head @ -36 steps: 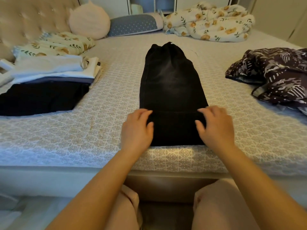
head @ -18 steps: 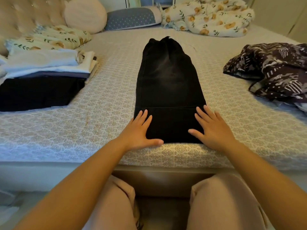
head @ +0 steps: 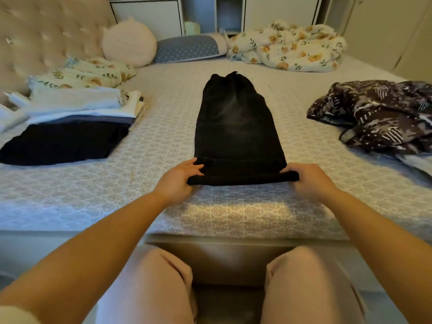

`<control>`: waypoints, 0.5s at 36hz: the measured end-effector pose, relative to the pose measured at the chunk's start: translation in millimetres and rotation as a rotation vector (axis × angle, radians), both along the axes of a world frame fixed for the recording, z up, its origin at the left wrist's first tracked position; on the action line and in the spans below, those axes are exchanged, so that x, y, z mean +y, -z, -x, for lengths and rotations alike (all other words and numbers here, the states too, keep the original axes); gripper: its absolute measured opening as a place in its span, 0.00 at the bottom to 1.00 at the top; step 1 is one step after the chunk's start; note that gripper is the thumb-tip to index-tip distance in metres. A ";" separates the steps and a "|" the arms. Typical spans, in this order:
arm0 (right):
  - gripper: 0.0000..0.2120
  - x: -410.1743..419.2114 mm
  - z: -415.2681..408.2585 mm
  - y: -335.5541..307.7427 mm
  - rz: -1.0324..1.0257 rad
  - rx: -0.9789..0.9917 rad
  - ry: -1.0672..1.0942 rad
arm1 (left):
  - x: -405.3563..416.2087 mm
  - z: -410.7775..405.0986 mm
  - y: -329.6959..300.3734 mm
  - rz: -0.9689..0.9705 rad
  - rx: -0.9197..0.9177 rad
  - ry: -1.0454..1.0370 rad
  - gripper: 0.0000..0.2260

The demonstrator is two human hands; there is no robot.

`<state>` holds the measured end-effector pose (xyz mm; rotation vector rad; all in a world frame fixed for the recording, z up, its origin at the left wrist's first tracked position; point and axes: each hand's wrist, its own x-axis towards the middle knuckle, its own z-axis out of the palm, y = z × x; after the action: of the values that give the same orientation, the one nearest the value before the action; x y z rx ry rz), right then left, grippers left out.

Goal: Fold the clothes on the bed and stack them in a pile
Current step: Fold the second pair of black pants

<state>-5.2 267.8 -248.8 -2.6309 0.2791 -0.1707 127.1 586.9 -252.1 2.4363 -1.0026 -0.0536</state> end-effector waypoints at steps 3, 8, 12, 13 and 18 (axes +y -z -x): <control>0.11 -8.8 -1.9 -18.3 0.003 0.060 -0.057 | -4.4 -6.0 -22.8 -0.116 0.114 0.095 0.11; 0.05 -24.3 -5.9 -53.1 -0.240 0.370 -0.088 | -10.4 -8.8 -60.4 -0.211 0.375 0.114 0.07; 0.24 -42.7 -4.0 -70.3 -0.667 0.627 -0.122 | -11.1 -14.2 -74.9 -0.131 0.752 0.119 0.10; 0.29 -44.7 -5.1 -71.2 -0.804 0.591 -0.125 | -11.4 -15.8 -76.2 -0.083 0.850 0.111 0.10; 0.23 -39.3 -27.2 -52.1 -1.183 0.145 0.246 | -27.7 -20.4 -67.2 0.384 0.856 -0.104 0.14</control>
<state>22.0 228.5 -196.7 -1.4306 0.5449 0.0954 147.5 559.2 -184.9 1.8080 -0.4363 -0.7269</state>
